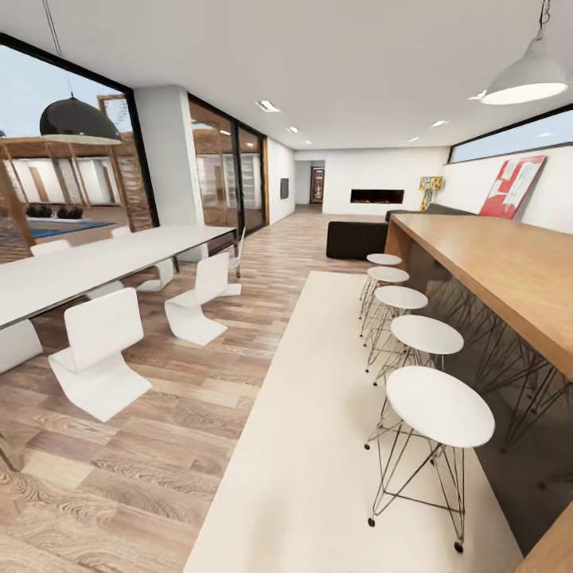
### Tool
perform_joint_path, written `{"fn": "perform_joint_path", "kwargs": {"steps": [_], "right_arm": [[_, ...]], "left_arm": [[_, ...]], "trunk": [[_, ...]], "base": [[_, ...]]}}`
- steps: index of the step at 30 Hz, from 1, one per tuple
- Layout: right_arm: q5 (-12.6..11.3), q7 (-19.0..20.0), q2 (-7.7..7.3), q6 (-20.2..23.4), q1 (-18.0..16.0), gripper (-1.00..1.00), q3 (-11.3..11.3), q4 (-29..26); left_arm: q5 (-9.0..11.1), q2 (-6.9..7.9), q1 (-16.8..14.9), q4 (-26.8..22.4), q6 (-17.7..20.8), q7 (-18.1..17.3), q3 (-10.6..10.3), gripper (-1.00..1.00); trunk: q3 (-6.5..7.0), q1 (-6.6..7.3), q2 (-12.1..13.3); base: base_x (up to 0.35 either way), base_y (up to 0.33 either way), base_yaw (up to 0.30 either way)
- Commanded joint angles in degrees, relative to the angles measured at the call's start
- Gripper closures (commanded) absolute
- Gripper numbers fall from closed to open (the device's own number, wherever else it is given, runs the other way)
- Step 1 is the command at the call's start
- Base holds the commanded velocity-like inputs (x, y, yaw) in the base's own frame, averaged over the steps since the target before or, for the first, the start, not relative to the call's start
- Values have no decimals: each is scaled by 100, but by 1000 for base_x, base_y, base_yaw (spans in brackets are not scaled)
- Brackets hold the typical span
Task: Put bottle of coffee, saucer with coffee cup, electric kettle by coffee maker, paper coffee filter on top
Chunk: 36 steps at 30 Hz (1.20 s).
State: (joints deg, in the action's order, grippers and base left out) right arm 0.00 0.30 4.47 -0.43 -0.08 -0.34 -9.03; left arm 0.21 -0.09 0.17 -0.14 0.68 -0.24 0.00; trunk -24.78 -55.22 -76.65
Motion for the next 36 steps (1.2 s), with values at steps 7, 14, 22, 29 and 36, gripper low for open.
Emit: {"fn": "perform_joint_path", "kwargs": {"steps": [7,14,22,29,36], "right_arm": [[0,5,1,-1,-1,-100,-10,-19],[0,5,-84,-1,-1,-100,-10,-20],[-9,5,-80,-1,-1,-100,-10,-22],[-13,13,-148,-2,-1,-100,-10,-23],[-79,377,-259,-1,-1,-100,-10,-9]], "left_arm": [[232,48,-8,-4,10,5,130,-100],[413,57,-9,-4,21,8,185,-100],[427,65,-10,-4,20,-2,185,-100],[428,62,-12,-12,-7,-3,185,-100],[428,55,-17,-13,-15,-3,185,-100]], "trunk": [[81,154,280],[165,308,560],[267,484,881],[362,638,1162],[459,791,1443]], "base": [[0,0,-237],[-186,-27,-237],[-51,-10,-255],[-220,0,-265],[-266,0,-268]]}}
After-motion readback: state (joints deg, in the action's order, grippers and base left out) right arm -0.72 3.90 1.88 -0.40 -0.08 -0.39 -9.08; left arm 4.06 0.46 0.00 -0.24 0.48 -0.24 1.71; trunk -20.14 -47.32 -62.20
